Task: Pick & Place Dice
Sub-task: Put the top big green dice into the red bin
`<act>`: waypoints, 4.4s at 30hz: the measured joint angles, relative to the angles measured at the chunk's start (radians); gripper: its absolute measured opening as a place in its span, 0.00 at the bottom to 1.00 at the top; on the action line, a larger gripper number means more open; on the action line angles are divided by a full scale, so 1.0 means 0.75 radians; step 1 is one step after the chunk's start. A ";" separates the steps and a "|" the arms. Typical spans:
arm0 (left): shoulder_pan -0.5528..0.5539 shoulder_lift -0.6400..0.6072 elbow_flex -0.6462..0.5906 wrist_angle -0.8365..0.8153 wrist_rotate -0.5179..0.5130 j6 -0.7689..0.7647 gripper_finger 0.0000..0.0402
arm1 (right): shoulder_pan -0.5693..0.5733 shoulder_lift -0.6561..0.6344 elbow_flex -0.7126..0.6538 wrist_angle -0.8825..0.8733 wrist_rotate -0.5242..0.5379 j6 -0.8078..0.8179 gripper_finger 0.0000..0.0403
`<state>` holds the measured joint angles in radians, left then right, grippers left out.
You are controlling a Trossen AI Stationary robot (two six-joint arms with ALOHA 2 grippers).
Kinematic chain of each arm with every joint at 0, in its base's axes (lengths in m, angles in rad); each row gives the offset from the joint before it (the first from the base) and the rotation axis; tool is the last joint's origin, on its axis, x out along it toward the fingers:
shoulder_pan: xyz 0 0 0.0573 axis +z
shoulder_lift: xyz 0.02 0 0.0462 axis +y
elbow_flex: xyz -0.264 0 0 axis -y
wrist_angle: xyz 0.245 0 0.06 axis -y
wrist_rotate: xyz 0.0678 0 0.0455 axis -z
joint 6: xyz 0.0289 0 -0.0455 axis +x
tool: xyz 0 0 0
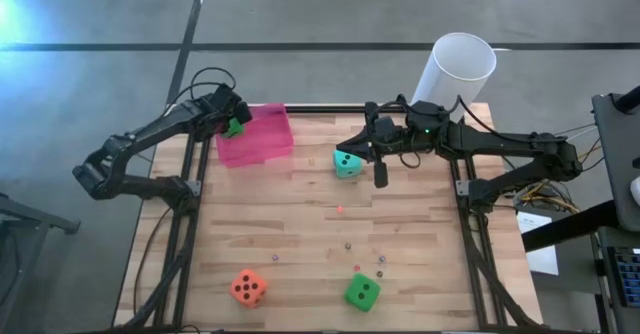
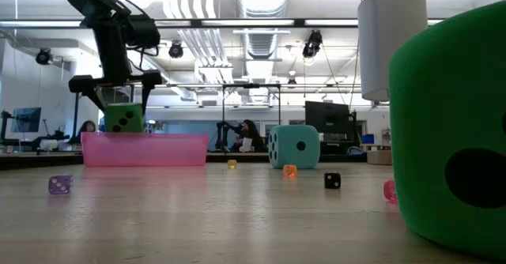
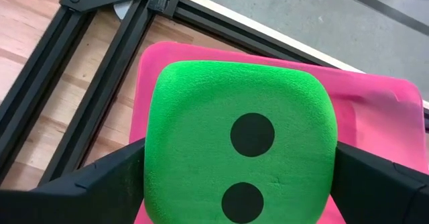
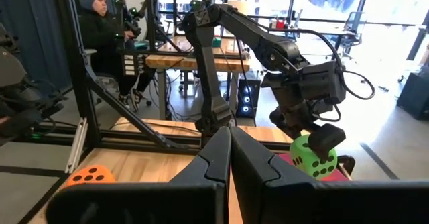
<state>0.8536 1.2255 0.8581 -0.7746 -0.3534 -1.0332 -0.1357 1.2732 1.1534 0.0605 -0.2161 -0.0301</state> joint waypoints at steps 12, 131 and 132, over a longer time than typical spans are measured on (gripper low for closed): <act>0.000 0.000 0.000 0.010 0.010 0.000 0.99 | 0.000 0.012 0.001 0.009 0.009 -0.033 0.02; 0.104 -0.177 0.009 0.031 0.593 0.300 0.99 | -0.228 1.660 1.455 -0.266 0.169 -0.660 0.02; 0.104 -0.174 0.009 0.025 0.588 0.300 0.98 | -0.225 1.658 1.465 -0.260 0.160 -0.667 0.02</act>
<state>0.9314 1.0948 0.8646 -0.7558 0.0877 -0.8082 -0.3048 2.5165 2.2524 -0.1346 -0.0962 -0.5307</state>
